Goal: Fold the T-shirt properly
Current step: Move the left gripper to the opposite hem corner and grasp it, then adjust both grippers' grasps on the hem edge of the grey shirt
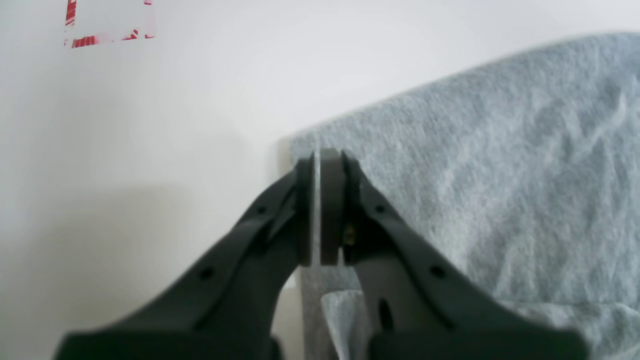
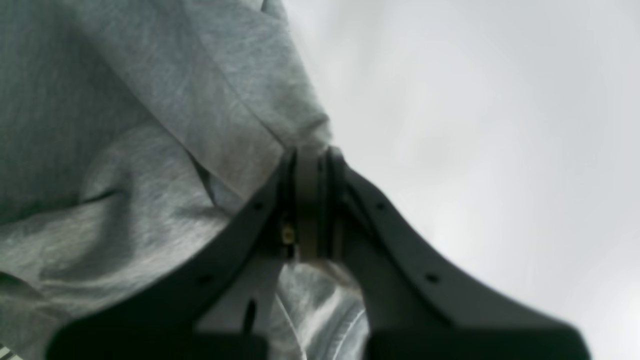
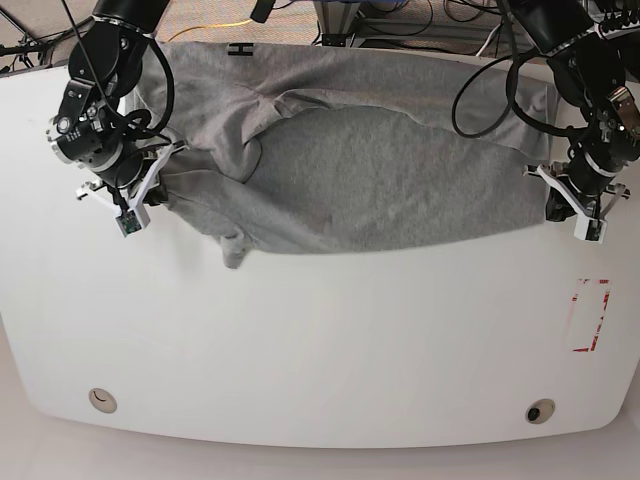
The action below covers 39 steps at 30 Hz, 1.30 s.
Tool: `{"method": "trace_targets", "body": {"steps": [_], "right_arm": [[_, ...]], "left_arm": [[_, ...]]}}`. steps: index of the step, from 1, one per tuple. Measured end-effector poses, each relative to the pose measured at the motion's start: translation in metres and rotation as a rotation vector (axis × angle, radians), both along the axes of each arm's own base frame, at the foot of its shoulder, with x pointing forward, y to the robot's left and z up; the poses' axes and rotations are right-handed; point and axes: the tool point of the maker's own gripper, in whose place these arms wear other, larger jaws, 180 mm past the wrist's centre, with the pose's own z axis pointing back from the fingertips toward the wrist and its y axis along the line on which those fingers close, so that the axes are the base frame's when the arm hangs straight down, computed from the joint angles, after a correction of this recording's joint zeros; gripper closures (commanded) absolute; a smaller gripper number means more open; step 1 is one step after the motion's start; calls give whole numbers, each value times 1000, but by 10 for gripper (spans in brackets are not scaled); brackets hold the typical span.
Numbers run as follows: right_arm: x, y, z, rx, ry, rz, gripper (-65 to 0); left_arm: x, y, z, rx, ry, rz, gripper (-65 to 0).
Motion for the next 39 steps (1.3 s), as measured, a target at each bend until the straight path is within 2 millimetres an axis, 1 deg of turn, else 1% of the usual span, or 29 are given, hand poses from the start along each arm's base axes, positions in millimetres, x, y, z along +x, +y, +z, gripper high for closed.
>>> {"method": "trace_targets", "body": {"steps": [1,2,4,6,9,10,13,15,18,22,24,26,27,29,31,33,35,36,39], "right_arm": [[-1,1,-1,2,3,0,-113],[-1,1,-1,1,3,-2,-162],[2,0,-4,11,7,-9,-252],[7,1,-8,26,15,-16,-361],[21,2,-6,53,-2,-20,-436],[24,3,-7,64,-2,-22,-444],[40,1,-14,105,0,-39,-444],[51,2,-17,135,-2,-49,-444],[66,13,-26,205,18,-56,-444],[78,29,-45,274,77,-59,-444],[84,28,-52,272,86,-74,-444],[90,27,-54,292,56,-83,-444],[90,26,-59,297,60,-89,-444],[86,24,-74,292,95,-105,-444],[89,25,-77,317,75,-111,-444],[89,25,-78,302,83,-106,-441],[89,26,-78,308,73,-107,-412],[88,26,-79,312,69,-109,-380],[86,26,-79,315,67,-109,-257]], "left_arm": [[-1,1,-1,5,5,-2,0],[-2,3,-1,12,10,-5,-18],[1,6,-2,10,12,1,-88],[3,8,-7,-6,23,9,-189],[4,8,-16,-39,44,15,-265],[3,9,-22,-48,61,21,-274],[5,10,-32,-72,85,34,-281],[10,9,-35,-95,85,37,-281],[11,11,-43,-116,108,46,-282],[23,15,-44,-154,104,102,-286],[31,17,-40,-165,91,116,-286],[42,16,-38,-192,77,126,-286],[47,14,-40,-209,80,128,-286],[51,11,-47,-243,100,133,-286],[55,8,-53,-269,114,136,-286],[57,8,-58,-288,128,143,-286],[57,4,-65,-302,133,140,-286],[58,2,-66,-298,135,131,-286],[63,-10,-67,-286,123,85,-287]]}}
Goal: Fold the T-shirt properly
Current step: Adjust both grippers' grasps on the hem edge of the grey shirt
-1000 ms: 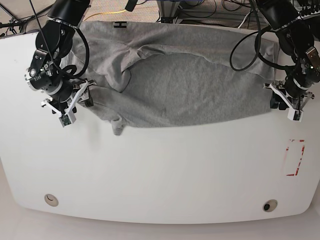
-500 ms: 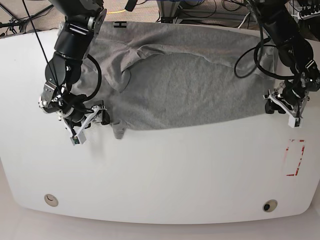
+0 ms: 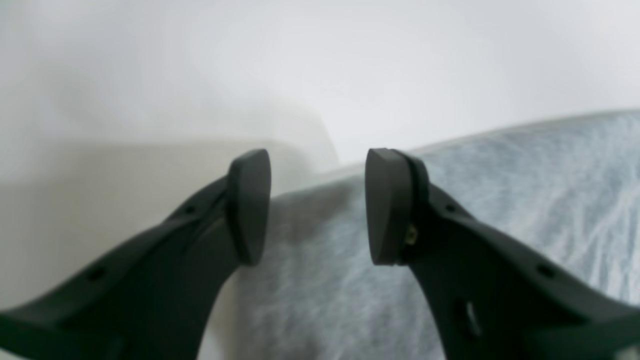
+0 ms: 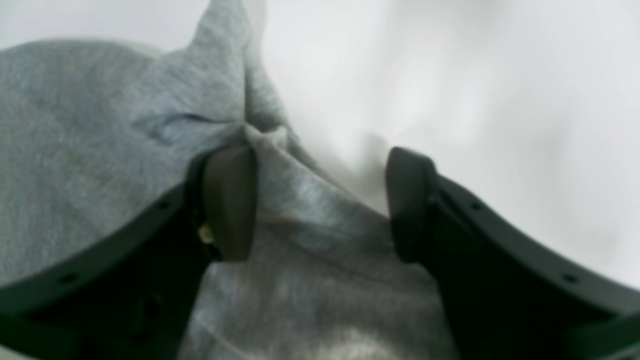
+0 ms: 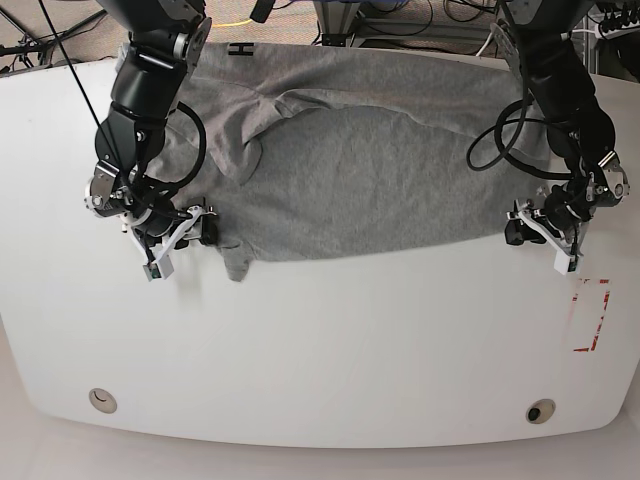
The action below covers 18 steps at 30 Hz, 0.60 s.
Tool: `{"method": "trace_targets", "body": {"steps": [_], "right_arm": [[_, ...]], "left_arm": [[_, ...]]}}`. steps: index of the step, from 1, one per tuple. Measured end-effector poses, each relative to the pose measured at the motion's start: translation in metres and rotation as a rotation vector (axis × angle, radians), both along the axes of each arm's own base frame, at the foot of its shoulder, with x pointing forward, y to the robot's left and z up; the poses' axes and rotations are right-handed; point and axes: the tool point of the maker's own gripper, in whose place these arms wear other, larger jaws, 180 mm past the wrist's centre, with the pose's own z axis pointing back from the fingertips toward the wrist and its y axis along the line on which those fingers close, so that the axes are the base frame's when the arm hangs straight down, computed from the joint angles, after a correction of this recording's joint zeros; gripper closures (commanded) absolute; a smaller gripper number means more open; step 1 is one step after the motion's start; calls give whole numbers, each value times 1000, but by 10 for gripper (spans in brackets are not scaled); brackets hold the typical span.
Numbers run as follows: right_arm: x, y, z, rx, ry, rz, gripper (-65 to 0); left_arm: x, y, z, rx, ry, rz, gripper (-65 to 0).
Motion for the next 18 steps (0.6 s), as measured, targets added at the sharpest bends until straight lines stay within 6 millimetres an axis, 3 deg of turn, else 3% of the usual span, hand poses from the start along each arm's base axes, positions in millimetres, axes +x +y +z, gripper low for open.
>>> {"method": "trace_targets", "body": {"steps": [3,8,12,15,18], "right_arm": [[-3,0,-2,-1,8,0,-198],[-5,-1,-3,-1,12,0,-258],[-4,0,-3,0,9,1,-319],[-4,0,-3,-2,9,1,-309],[-4,0,-3,-1,8,1,-274]], "left_arm": [[-4,2,-3,2,6,0,-287],[-16,11,-6,18,45,12,-286],[-28,32,12,73,-6,55,-319],[-35,43,12,115,26,53,-371],[-33,43,12,112,17,52,-374]]}}
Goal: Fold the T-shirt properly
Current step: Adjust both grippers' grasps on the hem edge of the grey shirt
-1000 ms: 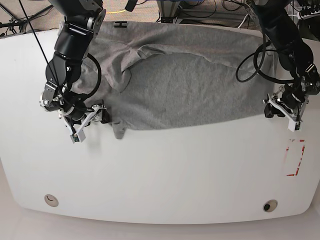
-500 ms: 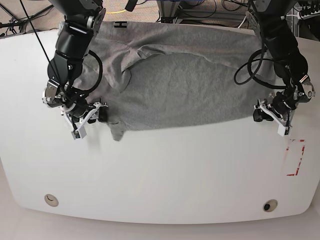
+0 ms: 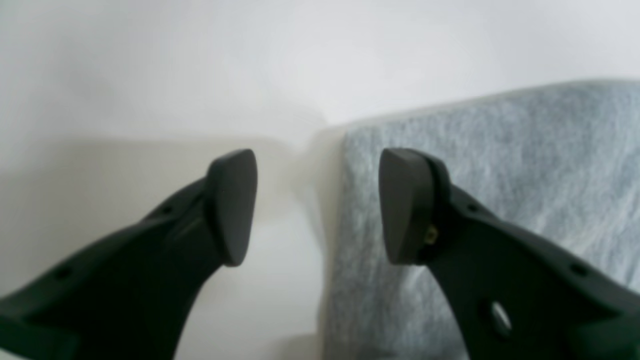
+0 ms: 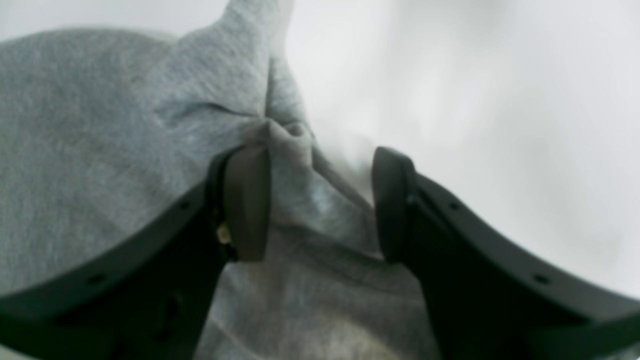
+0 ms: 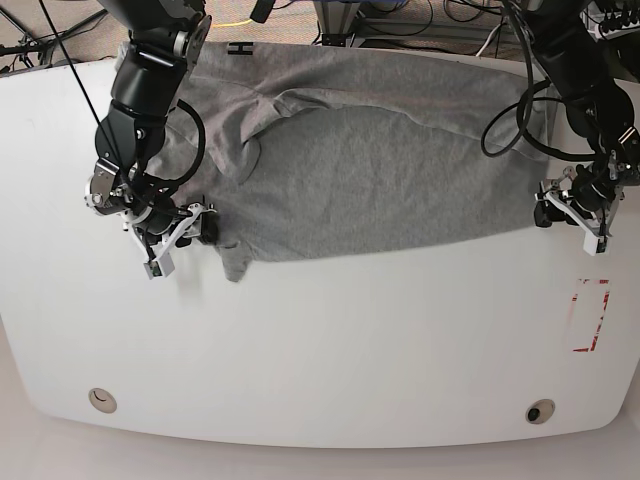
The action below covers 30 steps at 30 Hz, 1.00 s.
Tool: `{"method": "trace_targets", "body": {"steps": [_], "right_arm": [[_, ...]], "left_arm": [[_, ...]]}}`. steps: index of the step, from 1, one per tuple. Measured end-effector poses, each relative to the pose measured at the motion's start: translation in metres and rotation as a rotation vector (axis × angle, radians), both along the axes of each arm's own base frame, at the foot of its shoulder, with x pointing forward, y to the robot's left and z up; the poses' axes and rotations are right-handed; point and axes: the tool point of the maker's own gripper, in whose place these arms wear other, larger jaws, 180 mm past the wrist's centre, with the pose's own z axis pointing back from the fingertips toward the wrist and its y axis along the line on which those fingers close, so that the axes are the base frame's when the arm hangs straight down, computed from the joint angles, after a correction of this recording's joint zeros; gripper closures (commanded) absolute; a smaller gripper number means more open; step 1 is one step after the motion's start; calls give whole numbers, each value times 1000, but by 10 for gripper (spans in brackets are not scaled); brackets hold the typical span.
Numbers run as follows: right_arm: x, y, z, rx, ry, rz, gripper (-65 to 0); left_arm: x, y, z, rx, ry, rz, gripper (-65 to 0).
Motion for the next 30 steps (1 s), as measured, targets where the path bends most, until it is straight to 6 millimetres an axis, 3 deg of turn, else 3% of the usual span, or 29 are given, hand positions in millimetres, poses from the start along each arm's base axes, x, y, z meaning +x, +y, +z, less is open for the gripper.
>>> {"method": "trace_targets", "body": {"steps": [5,11,14,15,18,23,27,30], "right_arm": [[0,-1,0,-3,1,0,-170],[-1,0,-1,-5,11,3,-17],[-2,0,-2,-7,14,4,-6],[-2,0,-2,-7,14,4,-6],[-1,0,-2,-6,13,4,-6],[-2,0,-1,-11,14,5,-2],[-4,-2,0,-24,13,8,0],[-5,-4,3,-54,16,18,0]], "left_arm": [[-10,-3,-20,-10,64,-6,-374],[3,-14,-21,-43,42,-18,-360],[13,-33,-23,-64,37,-58,-260],[14,-39,-23,-77,34,-65,-199],[14,-47,-26,-101,32,-72,-119],[20,-58,-25,-120,19,-73,-107],[19,-61,-27,-127,27,-76,-1],[17,-57,-21,-88,29,-84,-1]]}}
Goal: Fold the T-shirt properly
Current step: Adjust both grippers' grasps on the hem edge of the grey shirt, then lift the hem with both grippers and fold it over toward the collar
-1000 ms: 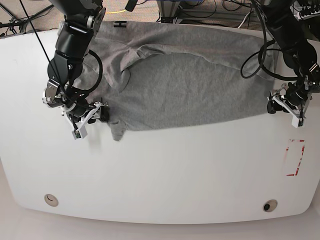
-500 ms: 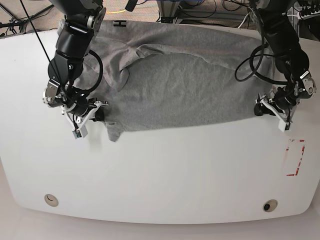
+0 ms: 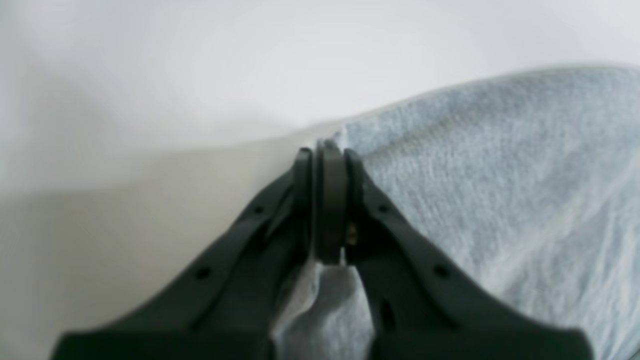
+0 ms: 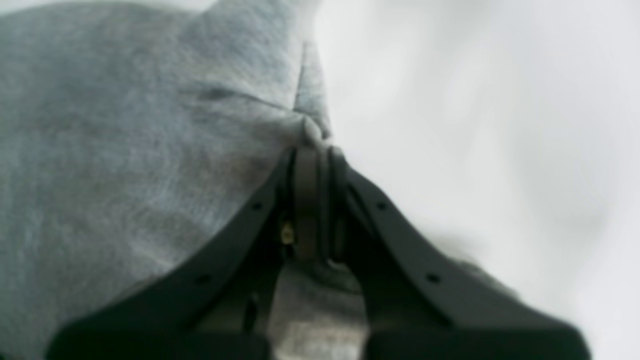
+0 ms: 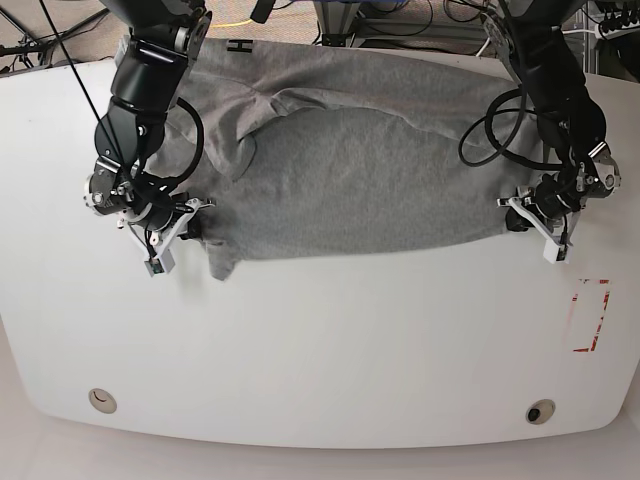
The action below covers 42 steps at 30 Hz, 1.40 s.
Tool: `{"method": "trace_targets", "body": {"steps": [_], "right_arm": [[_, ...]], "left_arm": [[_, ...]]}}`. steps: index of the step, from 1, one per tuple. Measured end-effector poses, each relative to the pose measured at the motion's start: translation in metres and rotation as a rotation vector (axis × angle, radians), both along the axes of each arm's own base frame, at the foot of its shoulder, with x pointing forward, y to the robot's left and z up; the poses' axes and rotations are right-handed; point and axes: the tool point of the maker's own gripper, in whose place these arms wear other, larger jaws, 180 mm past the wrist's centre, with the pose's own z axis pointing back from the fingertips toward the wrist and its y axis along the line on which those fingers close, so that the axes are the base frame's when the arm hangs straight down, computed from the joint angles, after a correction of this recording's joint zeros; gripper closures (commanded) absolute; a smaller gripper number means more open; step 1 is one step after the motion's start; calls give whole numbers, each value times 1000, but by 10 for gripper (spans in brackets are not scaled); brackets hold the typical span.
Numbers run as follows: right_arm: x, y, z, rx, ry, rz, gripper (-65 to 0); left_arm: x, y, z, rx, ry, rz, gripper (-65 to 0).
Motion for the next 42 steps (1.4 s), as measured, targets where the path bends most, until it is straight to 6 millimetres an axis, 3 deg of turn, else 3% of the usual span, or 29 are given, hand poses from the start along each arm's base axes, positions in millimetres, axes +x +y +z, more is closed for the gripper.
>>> {"method": "trace_targets", "body": {"steps": [6,12,20,24,26,30,34,39,42], "right_arm": [[4,16,32,-105,-65,101,0],[2,8,77,-217,-139,115,0],[-39,6,106,-348,-154,136,0],[-64,27,92,-253,-124,162,0],[-86,37,82,-150,-99,164,0],[-117,27,70,-56,-47,111,0],[-132,39,80,130,-93,75,0],[-166,42,74,235,-40,43,0],[-169,51,79,297,-53,49,0]], "left_arm": [[1,8,33,89,-87,-20,0],[-1,4,54,146,-153,-90,0],[-25,22,52,181,-136,-46,0],[-34,27,47,198,-114,-51,0],[-41,33,48,218,-105,-60,0],[-50,44,46,250,-74,-57,0],[-56,42,50,260,-91,-63,0],[-71,53,58,312,-82,-43,0],[-75,52,64,333,-95,-54,0]]}}
